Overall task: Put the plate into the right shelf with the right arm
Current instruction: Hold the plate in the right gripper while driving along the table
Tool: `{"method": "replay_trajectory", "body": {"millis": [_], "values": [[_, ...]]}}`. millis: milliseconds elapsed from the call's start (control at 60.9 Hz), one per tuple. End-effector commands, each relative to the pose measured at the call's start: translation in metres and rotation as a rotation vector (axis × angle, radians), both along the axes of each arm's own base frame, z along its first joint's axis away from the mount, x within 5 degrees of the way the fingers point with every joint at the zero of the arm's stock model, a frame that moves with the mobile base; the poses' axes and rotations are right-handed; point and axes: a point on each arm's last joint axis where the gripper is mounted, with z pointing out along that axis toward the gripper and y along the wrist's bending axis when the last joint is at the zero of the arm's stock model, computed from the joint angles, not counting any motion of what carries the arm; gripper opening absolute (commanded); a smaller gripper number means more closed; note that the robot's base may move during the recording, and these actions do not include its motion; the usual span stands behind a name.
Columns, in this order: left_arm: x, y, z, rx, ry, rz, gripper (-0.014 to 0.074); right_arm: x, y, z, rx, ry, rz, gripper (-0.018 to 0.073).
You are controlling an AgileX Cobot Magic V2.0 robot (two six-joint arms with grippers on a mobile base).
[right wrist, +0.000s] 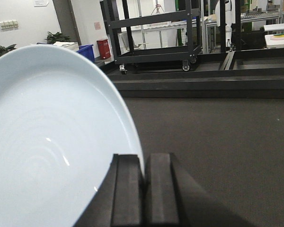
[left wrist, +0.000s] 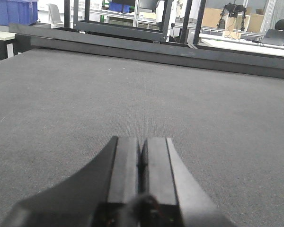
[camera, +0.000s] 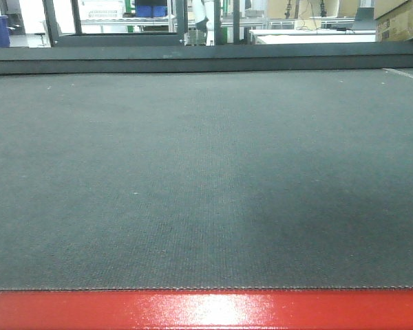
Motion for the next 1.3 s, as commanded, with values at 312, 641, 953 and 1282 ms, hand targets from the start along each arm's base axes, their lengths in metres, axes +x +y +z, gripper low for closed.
{"method": "replay_trajectory", "body": {"millis": [312, 641, 953, 1282], "values": [[-0.0014, 0.0001, 0.0063, -0.012, -0.092, 0.0, -0.0047, -0.0027, 0.0008, 0.0149, 0.024, -0.116, 0.018, 0.0055], [-0.0014, 0.0001, 0.0063, -0.012, -0.092, 0.0, -0.0047, -0.0027, 0.0008, 0.0149, 0.024, -0.116, 0.018, 0.0055], [-0.0014, 0.0001, 0.0063, -0.012, -0.092, 0.0, -0.0047, -0.0027, 0.0008, 0.0149, 0.024, -0.116, 0.018, 0.0055], [-0.0014, 0.0001, 0.0063, -0.012, -0.092, 0.0, -0.0047, -0.0027, 0.0008, 0.0149, 0.024, -0.116, 0.018, 0.0055]]}}
